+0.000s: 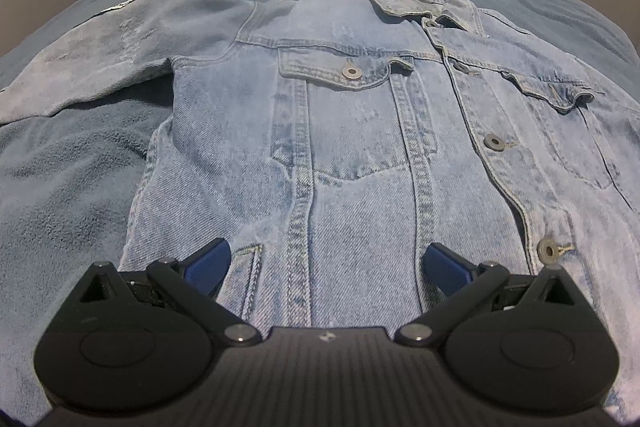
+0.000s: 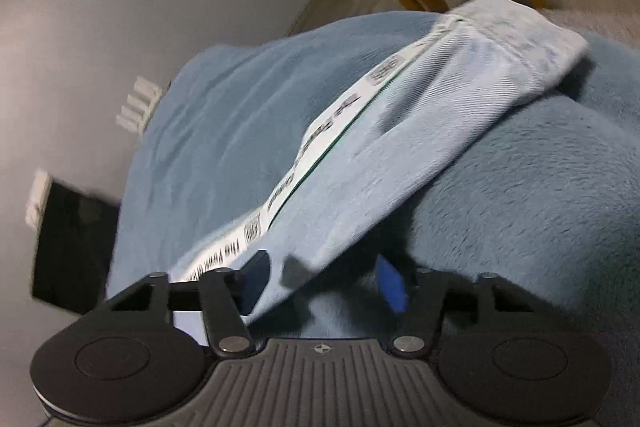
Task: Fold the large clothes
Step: 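Reach the right tool to the white-striped sleeve cuff and grasp it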
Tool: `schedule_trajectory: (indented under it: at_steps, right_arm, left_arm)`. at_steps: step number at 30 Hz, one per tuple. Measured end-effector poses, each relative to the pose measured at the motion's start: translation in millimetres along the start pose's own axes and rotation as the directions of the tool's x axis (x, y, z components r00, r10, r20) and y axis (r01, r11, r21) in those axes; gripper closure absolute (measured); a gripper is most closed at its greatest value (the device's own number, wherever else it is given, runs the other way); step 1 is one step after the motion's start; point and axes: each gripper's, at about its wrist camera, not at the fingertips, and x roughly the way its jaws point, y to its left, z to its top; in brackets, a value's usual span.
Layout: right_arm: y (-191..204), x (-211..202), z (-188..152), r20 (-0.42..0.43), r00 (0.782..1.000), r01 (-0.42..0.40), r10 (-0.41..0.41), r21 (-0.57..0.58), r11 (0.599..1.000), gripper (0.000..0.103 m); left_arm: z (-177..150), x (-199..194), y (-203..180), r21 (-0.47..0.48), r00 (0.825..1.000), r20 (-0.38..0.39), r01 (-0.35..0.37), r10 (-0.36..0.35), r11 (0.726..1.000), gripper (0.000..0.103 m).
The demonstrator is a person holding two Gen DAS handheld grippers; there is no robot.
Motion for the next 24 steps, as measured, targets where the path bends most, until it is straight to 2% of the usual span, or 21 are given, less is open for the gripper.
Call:
schedule_trajectory:
  at_steps: [3,9,11,12,15,20,24]
  right_arm:
    - [-11.5,5.4,2.1,0.041,0.999,-0.033,0.03,0.073,0.997,0.053]
    - [-20.7,13.8,14.0,0.145,0.987,-0.088,0.076,0.079,0.993,0.065]
    - [-24.4,18.1,21.0,0.182,0.982,-0.057,0.042,0.078,0.995,0.068]
    - [-30.0,20.6,24.3,0.197,0.98,-0.06,0.039,0.104,0.993,0.074]
    - [-44.6,23.2,30.9,0.25,0.967,-0.084,0.045,0.15,0.985,0.078]
    - [-37.5,17.2,40.6,0.342,0.939,-0.031,0.024,0.014,0.999,0.079]
    - [-15.7,12.5,39.6,0.382,0.924,0.017,0.032,-0.124,0.992,0.084]
  left_arm:
    - [0.3,0.5,-0.5,0.003,1.0,0.0,-0.003,0.003,1.0,0.0]
    - [0.4,1.7,1.0,-0.001,1.0,0.0,0.001,-0.001,1.0,0.0]
    - [0.0,1.9,1.5,-0.003,1.0,0.001,0.003,-0.003,1.0,0.0]
    - [0.2,2.1,1.7,-0.004,1.0,0.001,0.004,-0.004,1.0,0.0]
    - [0.4,2.1,1.8,-0.007,1.0,0.0,0.005,-0.005,1.0,0.0]
    - [5.5,-0.4,4.4,-0.017,1.0,0.018,0.007,-0.006,1.0,0.0]
    - [18.6,-6.6,18.8,-0.106,0.995,0.094,0.029,-0.019,0.994,0.0]
